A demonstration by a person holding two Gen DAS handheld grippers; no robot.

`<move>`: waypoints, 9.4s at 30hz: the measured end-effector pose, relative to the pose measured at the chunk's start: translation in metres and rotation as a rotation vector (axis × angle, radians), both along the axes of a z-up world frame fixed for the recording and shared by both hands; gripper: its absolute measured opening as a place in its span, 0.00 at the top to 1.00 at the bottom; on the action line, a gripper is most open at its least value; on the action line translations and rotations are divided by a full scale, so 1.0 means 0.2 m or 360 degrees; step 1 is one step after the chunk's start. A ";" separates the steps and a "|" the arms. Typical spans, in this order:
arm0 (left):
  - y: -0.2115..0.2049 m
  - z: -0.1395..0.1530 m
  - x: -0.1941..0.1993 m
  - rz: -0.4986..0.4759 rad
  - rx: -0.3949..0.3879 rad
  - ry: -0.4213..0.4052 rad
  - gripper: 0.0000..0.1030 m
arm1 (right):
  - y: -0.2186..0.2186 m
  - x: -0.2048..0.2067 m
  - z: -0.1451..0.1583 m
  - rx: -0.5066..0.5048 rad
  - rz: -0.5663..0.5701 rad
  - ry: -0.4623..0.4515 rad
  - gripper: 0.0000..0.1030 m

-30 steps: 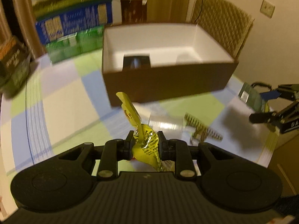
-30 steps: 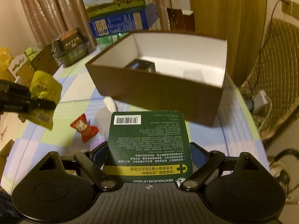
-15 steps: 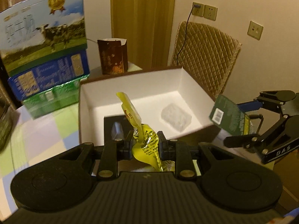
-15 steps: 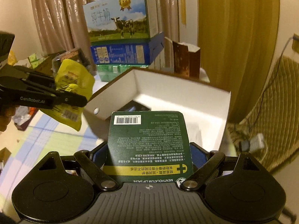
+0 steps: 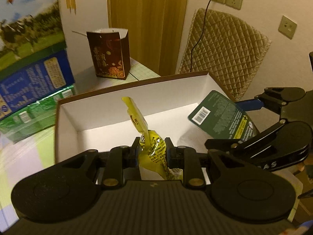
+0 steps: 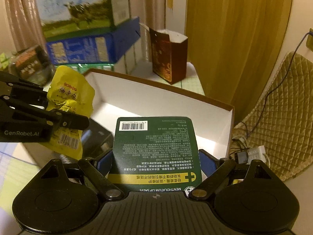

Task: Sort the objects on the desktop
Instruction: 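Carry the yellow packet and green card over the brown box with both tools, then open the left tool to drop the packet while the right tool drops the green card, then withdraw both tools from the brown box back toward the remaining items, then grasp the white plastic clip with the left tool while the right tool grasps the purple tube, then carry the white clip and purple tube over the brown box with both tools, then open the left tool to drop the clip while the right tool drops the purple tube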

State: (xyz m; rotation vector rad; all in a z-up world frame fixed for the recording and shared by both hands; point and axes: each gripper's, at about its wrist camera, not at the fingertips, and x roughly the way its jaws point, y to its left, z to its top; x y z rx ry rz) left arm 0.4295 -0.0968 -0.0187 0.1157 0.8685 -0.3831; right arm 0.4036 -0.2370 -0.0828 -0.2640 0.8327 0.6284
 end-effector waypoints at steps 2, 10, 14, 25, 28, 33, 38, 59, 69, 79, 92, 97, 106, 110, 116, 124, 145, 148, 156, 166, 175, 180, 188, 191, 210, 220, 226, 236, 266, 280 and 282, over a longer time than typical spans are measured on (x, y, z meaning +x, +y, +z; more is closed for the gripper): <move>-0.01 -0.05 0.08 0.0004 0.0015 0.0028 0.81 | 0.02 0.06 -0.04 -0.0019 0.0000 0.0013 0.16; -0.03 -0.25 0.33 0.0094 0.0072 0.0155 0.81 | 0.09 0.22 -0.16 -0.0105 0.0039 0.0052 0.16; -0.03 -0.32 0.42 0.0133 0.0093 0.0198 0.81 | 0.12 0.28 -0.21 -0.0122 0.0045 0.0071 0.16; 0.05 -0.36 0.49 0.0180 0.0119 0.0226 0.59 | 0.18 0.38 -0.27 -0.0130 0.0047 0.0097 0.16; 0.07 -0.35 0.48 0.0184 0.0140 0.0216 0.56 | 0.19 0.40 -0.28 -0.0129 0.0035 0.0103 0.16; 0.10 -0.31 0.47 0.0190 0.0124 0.0192 0.40 | 0.19 0.41 -0.29 -0.0112 0.0020 0.0068 0.16; 0.10 -0.25 0.41 0.0175 0.0137 0.0132 0.28 | 0.15 0.37 -0.27 -0.0056 0.0027 0.0058 0.12; 0.15 0.04 -0.24 0.0208 0.0135 -0.0033 0.04 | -0.14 -0.19 0.00 0.0155 0.0008 0.0024 0.02; 0.15 0.14 -0.53 0.0245 0.0125 -0.0094 0.03 | -0.17 -0.43 0.09 0.0212 -0.0022 0.0025 0.02; 0.23 0.15 -0.82 0.0278 0.0120 -0.0098 0.03 | -0.22 -0.69 0.14 0.0229 -0.0038 -0.0010 0.02; 0.33 0.06 -1.18 0.0354 0.0147 -0.0002 0.03 | -0.26 -0.97 0.06 0.0170 -0.0025 0.0045 0.02; 0.33 0.03 -1.27 0.0340 0.0129 0.0032 0.03 | -0.24 -1.05 0.04 0.0135 0.0024 0.0056 0.02; 0.33 -0.10 -1.41 0.0267 0.0102 0.0156 0.04 | -0.22 -1.14 -0.09 0.0074 0.0042 0.0159 0.02; 0.30 -0.18 -1.44 0.0223 0.0102 0.0222 0.06 | -0.24 -1.16 -0.14 0.0038 0.0020 0.0201 0.02; 0.25 -0.29 -1.46 0.0148 0.0078 0.0310 0.12 | -0.28 -1.17 -0.21 -0.0007 -0.0018 0.0242 0.02; 0.18 -0.43 -1.44 0.0080 0.0074 0.0390 0.17 | -0.34 -1.16 -0.28 -0.0039 -0.0087 0.0293 0.02; 0.10 -0.59 -1.39 -0.0002 0.0187 0.0360 0.61 | -0.39 -1.17 -0.35 -0.0053 -0.0134 0.0355 0.02; 0.13 -0.60 -1.40 0.0029 0.0175 0.0369 0.61 | -0.36 -1.18 -0.34 -0.0048 -0.0103 0.0352 0.02; 0.30 -0.57 -1.49 0.0181 0.0238 0.0365 0.65 | -0.23 -1.22 -0.36 -0.0023 0.0023 0.0342 0.02; 0.56 -0.54 -1.57 0.0429 0.0267 0.0363 0.65 | 0.03 -1.31 -0.43 0.0013 0.0296 0.0299 0.26; 0.67 -0.50 -1.60 0.0535 0.0253 0.0338 0.65 | 0.19 -1.28 -0.55 -0.0028 0.0367 0.0248 0.55; 0.69 -0.50 -1.60 0.0545 0.0242 0.0333 0.65 | 0.23 -1.30 -0.58 -0.0085 0.0407 0.0180 0.70; 0.68 -0.47 -1.60 0.0513 0.0212 0.0315 0.65 | 0.14 -1.36 -0.55 -0.0079 0.0439 0.0326 0.71; 0.66 -0.44 -1.60 0.0487 0.0197 0.0296 0.65 | 0.06 -1.38 -0.50 -0.0013 0.0393 0.0370 0.71; 0.33 -0.03 -1.21 0.0204 0.0038 -0.0050 0.65 | -0.29 -1.12 0.02 0.0283 0.0008 0.0093 0.71; 0.15 0.13 -0.82 0.0141 -0.0037 -0.0165 0.65 | -0.26 -0.78 0.19 0.0328 0.0025 -0.0065 0.71; 0.05 0.16 -0.56 0.0150 -0.0087 -0.0153 0.65 | -0.18 -0.56 0.20 0.0294 0.0054 -0.0086 0.71; -0.04 0.01 -0.20 0.0195 -0.0062 -0.0020 0.65 | -0.11 -0.24 0.09 0.0218 0.0028 -0.0004 0.71; -0.06 -0.37 0.11 0.0186 0.0058 0.0344 0.57 | -0.03 0.04 -0.24 0.0012 0.0049 0.0227 0.71; 0.03 -0.28 0.04 0.0248 0.0132 0.0262 0.36 | 0.08 -0.05 -0.25 -0.0088 0.0149 0.0114 0.27; 0.03 -0.26 0.02 0.0253 0.0155 0.0243 0.32 | 0.06 -0.06 -0.23 -0.0060 0.0154 0.0137 0.26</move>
